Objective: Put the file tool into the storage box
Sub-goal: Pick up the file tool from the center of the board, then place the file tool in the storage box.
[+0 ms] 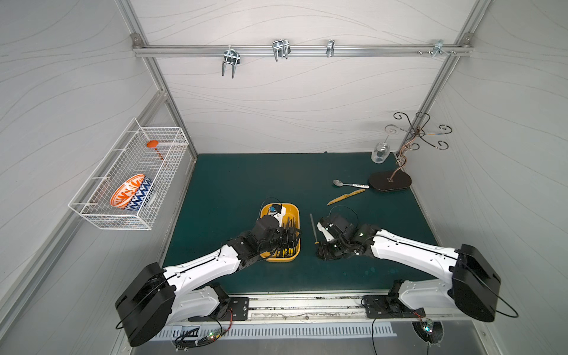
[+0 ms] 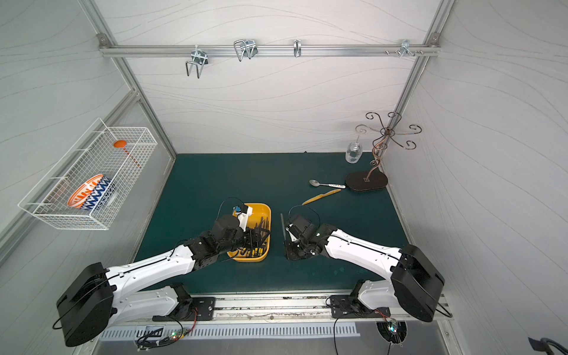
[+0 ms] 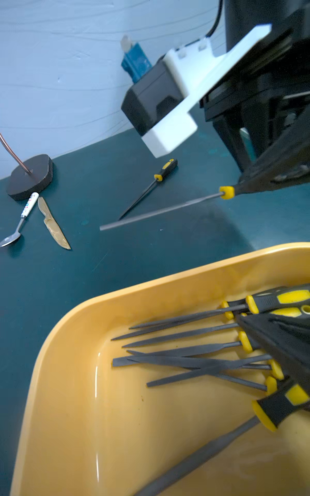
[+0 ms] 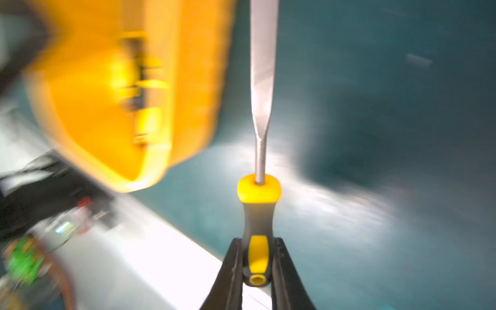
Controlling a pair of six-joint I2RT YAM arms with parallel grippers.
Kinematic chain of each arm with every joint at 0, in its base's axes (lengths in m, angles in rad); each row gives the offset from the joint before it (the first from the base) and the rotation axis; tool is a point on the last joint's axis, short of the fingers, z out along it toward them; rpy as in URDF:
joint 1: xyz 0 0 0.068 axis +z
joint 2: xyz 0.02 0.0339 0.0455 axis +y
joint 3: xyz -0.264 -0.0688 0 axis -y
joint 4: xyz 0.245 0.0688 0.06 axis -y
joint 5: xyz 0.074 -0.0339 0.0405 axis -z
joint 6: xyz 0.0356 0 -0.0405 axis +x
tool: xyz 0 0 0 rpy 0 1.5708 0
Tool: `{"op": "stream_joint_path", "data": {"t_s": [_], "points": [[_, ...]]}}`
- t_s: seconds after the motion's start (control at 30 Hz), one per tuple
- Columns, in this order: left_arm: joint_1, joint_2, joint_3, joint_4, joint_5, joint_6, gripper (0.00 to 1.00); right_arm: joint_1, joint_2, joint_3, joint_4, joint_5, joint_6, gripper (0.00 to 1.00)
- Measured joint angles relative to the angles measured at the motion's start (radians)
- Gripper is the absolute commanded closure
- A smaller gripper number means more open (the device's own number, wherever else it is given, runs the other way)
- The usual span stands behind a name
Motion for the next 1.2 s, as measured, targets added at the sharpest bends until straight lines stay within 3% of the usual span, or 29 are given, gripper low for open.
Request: {"op": "stream_joint_path", "data": {"t_s": [0.23,0.3,0.43,0.5,0.53,0.6,0.73,0.87,0.97,1.13,1.2], "points": [[0.0,-0.005,-0.002,0.025,0.013,0.0,0.25,0.073,0.039,0.108,0.062,-0.093,-0.058,0.94],[0.0,-0.005,-0.003,0.025,0.014,0.0,0.3,0.08,0.046,0.127,0.066,-0.105,-0.067,0.94],[-0.001,-0.006,-0.004,0.061,0.029,-0.01,0.83,0.082,0.055,0.155,0.061,-0.106,-0.076,0.93],[-0.011,-0.008,0.006,0.108,0.047,-0.03,0.98,0.084,0.068,0.158,0.059,-0.099,-0.084,0.92],[-0.011,-0.01,0.007,0.134,0.064,-0.051,1.0,0.086,0.072,0.159,0.066,-0.088,-0.089,0.92],[-0.013,-0.009,0.012,0.14,0.063,-0.048,1.0,0.087,0.076,0.167,0.063,-0.082,-0.094,0.89],[-0.013,-0.008,0.012,0.136,0.05,-0.045,1.0,0.088,0.078,0.17,0.059,-0.069,-0.093,0.71],[-0.009,0.002,0.012,0.006,-0.061,-0.008,1.0,0.088,0.078,0.174,0.049,-0.057,-0.089,0.69],[-0.007,0.023,0.014,-0.101,-0.171,0.004,0.93,0.088,0.078,0.174,0.045,-0.052,-0.086,0.69],[-0.006,0.078,0.035,-0.214,-0.28,0.027,0.45,0.088,0.078,0.174,0.04,-0.042,-0.082,0.69],[-0.006,0.096,0.035,-0.242,-0.294,0.025,0.37,0.088,0.078,0.174,0.037,-0.037,-0.08,0.69]]}}
